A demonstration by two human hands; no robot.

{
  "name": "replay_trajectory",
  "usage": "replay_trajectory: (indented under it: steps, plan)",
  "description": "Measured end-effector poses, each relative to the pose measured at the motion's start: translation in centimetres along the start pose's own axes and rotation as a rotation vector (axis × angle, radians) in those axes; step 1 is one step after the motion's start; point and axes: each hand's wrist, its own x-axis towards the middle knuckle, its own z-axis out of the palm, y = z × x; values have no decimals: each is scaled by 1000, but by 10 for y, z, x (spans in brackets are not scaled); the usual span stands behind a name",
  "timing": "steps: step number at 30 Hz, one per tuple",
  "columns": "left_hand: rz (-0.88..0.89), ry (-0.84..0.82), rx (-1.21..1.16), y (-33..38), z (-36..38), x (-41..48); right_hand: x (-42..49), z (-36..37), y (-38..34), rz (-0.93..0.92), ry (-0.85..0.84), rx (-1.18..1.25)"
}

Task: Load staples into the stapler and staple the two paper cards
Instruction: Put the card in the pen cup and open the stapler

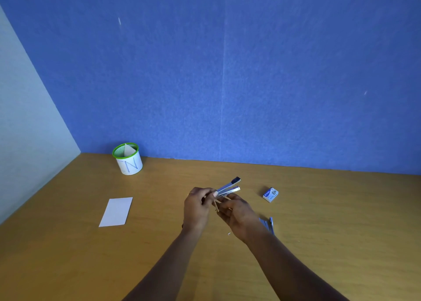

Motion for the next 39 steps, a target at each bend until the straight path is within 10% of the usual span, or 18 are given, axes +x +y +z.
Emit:
replay_trajectory:
  steps: [39]
  plan:
    - [75,-113,122,-5,1,0,-3,-7,4,-5,59,216]
